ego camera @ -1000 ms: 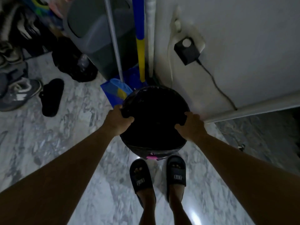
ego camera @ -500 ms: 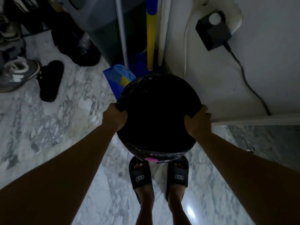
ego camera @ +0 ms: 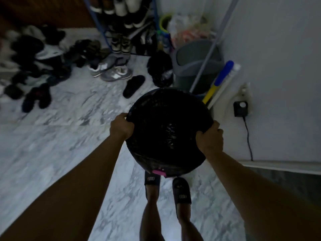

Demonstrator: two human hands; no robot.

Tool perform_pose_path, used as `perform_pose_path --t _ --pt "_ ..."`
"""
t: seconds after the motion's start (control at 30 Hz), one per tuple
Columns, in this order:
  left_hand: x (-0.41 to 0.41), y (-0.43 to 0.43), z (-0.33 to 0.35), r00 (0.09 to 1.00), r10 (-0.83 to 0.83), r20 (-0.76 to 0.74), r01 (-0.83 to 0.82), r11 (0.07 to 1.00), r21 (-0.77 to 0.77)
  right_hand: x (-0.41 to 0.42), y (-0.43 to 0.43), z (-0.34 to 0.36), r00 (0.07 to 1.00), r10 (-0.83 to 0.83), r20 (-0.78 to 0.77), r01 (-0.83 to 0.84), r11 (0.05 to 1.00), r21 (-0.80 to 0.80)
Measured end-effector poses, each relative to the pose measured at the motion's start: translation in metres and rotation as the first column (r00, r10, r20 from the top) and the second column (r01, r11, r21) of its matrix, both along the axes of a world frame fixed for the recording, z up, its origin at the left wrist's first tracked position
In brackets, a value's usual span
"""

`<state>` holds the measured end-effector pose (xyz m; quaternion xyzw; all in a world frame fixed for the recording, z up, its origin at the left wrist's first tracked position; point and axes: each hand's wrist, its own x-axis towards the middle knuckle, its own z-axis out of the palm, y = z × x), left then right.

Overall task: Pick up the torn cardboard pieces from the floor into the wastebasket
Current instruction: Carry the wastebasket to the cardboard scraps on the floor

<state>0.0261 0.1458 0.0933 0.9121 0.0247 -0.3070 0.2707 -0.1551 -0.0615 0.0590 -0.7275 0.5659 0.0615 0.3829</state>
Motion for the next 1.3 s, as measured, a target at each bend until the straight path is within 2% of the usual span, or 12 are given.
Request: perform_pose_path --t 0.1,0.23,0.3,0.47,0.57,0.8,0.93,1.07,1.3 --pt "-0.028 0.067 0.066 0.989 0.148 0.009 -0.148 0.989 0.0 0.008 0.036 0.065 0.986 0.161 0.035 -0.161 0.987 -0.003" --pt "-0.079 0.167 0.135 0.932 0.362 0.007 -0.361 0.931 -0.054 0.019 0.097 0.131 0.923 0.373 0.096 -0.373 0.928 -0.022" --pt "-0.118 0.234 0.164 0.865 0.502 0.001 -0.501 0.862 -0.081 0.023 0.147 0.158 0.852 0.511 0.113 -0.51 0.859 -0.039" --pt "-0.219 0.372 0.206 0.688 0.725 0.027 -0.72 0.687 -0.099 0.018 0.272 0.209 0.701 0.7 0.14 -0.705 0.709 -0.016" --pt "-0.295 0.457 0.224 0.555 0.83 0.058 -0.821 0.558 -0.118 0.0 0.362 0.226 0.545 0.824 0.155 -0.834 0.552 -0.002" --pt "-0.45 0.594 0.252 0.34 0.932 0.122 -0.929 0.354 -0.11 -0.063 0.539 0.252 0.245 0.957 0.154 -0.967 0.252 -0.026" --pt "-0.506 0.652 0.259 0.269 0.953 0.142 -0.956 0.282 -0.079 -0.089 0.619 0.256 0.082 0.99 0.119 -0.997 0.082 0.007" --pt "-0.526 0.699 0.25 0.207 0.967 0.145 -0.974 0.217 -0.058 -0.095 0.683 0.247 0.001 0.994 0.113 -1.0 -0.003 0.03" --pt "-0.503 0.816 0.172 0.077 0.997 -0.033 -0.992 0.073 -0.1 -0.048 0.808 0.196 -0.096 0.995 0.041 -0.994 -0.098 0.055"
